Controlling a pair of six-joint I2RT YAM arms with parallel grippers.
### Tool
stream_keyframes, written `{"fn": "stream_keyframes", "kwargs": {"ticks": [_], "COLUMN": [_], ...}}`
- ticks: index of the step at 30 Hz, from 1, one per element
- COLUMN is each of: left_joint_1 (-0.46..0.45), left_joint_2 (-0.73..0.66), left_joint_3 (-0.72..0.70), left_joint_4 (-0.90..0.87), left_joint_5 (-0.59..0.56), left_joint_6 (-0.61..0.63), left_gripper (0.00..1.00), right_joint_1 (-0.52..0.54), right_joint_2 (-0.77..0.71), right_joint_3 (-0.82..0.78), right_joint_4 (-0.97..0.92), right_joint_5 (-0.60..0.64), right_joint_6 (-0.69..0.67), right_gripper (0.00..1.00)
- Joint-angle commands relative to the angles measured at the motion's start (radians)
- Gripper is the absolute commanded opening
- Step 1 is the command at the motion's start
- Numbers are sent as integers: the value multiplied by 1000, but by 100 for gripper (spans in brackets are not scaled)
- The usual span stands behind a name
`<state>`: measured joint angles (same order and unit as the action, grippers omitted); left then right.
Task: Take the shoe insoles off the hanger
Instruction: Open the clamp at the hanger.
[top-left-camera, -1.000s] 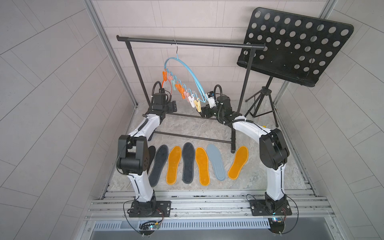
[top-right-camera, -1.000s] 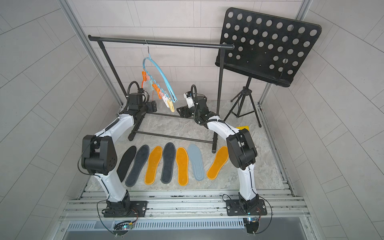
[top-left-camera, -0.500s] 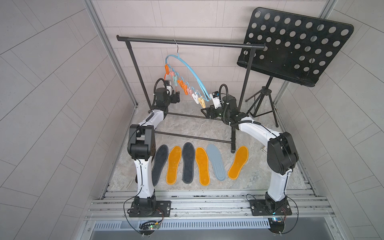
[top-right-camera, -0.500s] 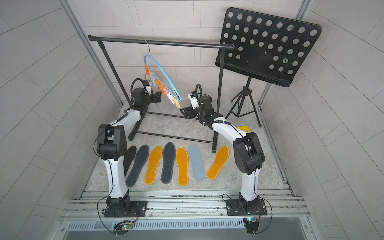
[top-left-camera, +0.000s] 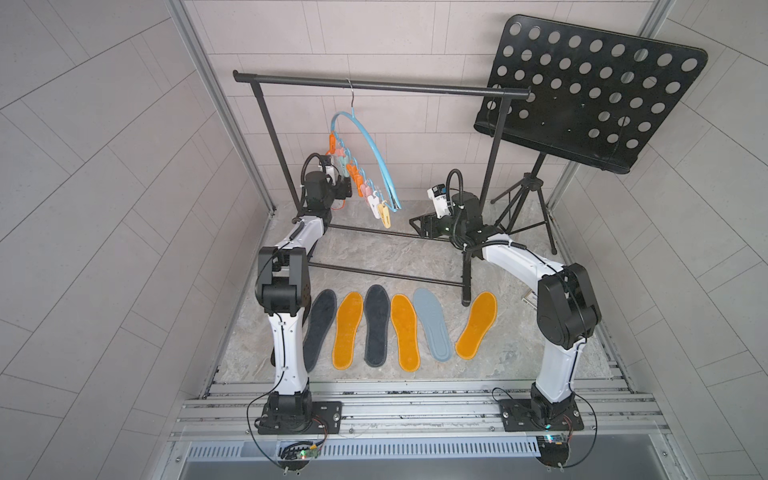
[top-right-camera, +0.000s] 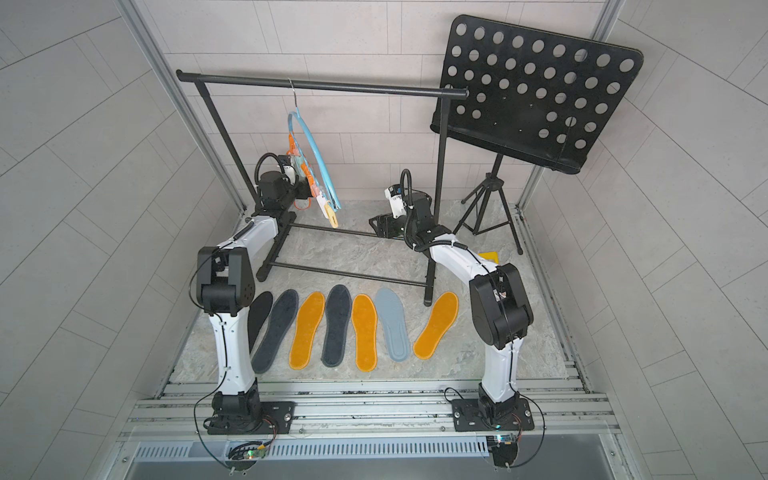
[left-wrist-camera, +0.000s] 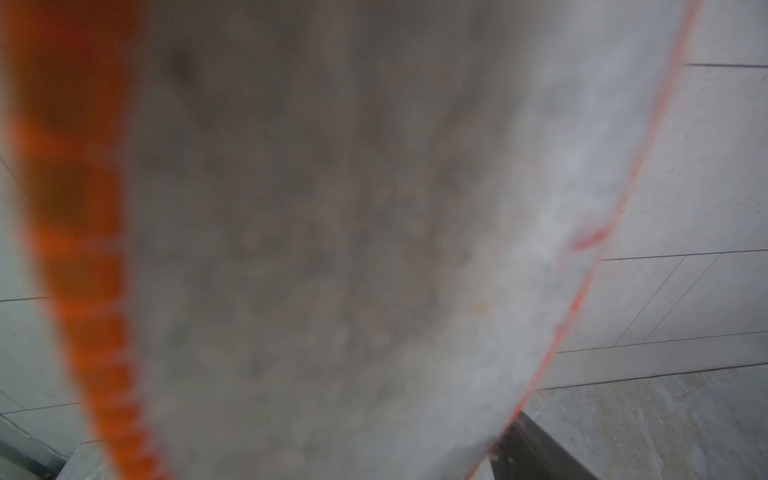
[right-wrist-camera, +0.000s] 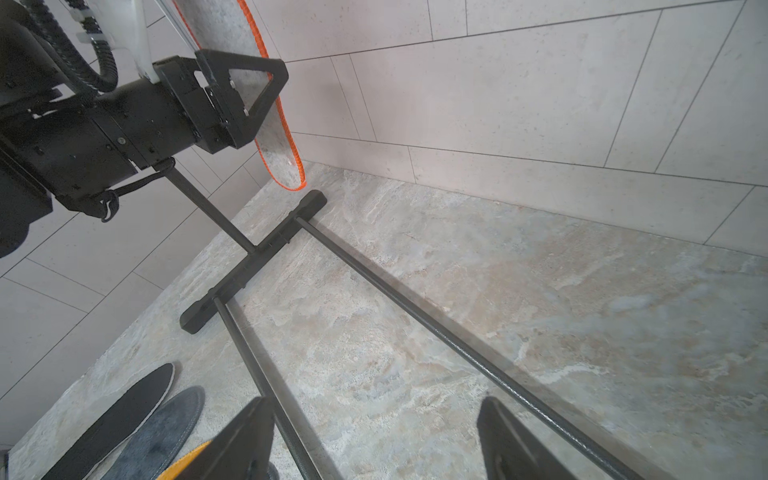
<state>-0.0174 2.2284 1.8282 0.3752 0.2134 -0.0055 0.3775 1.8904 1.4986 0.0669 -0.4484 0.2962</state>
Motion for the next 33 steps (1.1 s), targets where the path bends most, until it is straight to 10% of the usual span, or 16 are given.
{"fn": "stream_keyframes", "kwargs": {"ticks": [1, 8, 18, 33], "left_joint_1": [12, -2, -16, -23], "left_joint_2": [39, 64, 52, -47], "left_joint_3": [47, 105, 106, -3], "left_joint_4": [84, 67, 81, 28], "left_joint_5": [175, 407, 437, 658], "left_joint_6": [6, -55, -131, -229], "left_gripper": [86, 42, 3, 0], "right_joint_1": [-1, -10, -17, -21], "right_joint_2": [-30, -39, -56, -69], "right_joint_3": [-9, -21, -35, 19], "right_joint_4": [20, 25, 19, -25], "right_joint_5": [-14, -15, -15, -44], "right_joint_6": [10, 27, 29, 7], "right_gripper": [80, 80, 80, 79]}}
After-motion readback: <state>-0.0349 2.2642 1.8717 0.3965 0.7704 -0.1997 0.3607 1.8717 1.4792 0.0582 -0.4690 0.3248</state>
